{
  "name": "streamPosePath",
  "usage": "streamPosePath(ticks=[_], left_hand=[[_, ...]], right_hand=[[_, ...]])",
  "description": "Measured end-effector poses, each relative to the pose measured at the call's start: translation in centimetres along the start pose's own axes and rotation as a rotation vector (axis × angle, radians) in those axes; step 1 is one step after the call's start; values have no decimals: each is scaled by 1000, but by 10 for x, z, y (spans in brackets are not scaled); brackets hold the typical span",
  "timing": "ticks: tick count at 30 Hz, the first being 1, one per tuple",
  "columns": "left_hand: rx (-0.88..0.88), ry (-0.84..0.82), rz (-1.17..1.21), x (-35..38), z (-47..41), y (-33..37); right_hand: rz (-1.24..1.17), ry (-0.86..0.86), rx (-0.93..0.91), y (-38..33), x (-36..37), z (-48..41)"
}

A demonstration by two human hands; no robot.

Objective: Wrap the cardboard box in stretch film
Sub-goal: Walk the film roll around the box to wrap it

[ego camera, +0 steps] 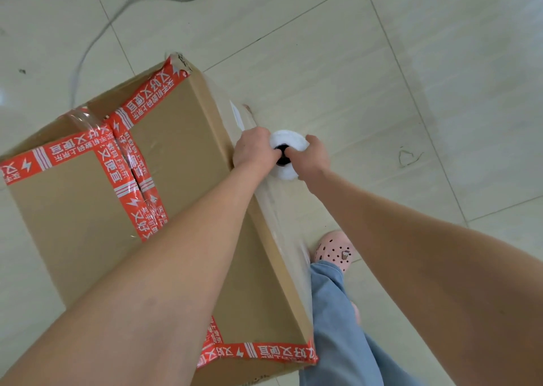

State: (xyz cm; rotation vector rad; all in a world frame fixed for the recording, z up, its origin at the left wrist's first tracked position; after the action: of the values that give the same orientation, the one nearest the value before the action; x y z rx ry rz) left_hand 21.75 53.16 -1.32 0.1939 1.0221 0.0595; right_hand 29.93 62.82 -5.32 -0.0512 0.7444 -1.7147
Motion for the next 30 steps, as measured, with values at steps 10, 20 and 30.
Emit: streamPosePath(ticks=[10, 20, 30], left_hand=[[74, -35, 9, 3, -18, 17], [-37, 1, 124, -11, -35, 11], [-157, 79, 170, -24, -38, -1]], right_hand=[[354, -25, -223, -39, -8, -17], [171, -155, 10, -53, -5, -23], [391, -101, -281, -88, 9, -35]])
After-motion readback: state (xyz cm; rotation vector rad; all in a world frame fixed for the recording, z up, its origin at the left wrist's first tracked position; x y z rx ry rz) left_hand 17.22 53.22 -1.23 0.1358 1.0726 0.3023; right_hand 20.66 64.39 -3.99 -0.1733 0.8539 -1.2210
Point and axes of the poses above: each hand's wrist, its own z-axis away from the middle knuckle, its own x-axis out of the palm, y = z × x, the point moved 6 cm from there along -z, towards the middle knuckle, and after that the axes turned 10 degrees about y, right-handed, at the moved point
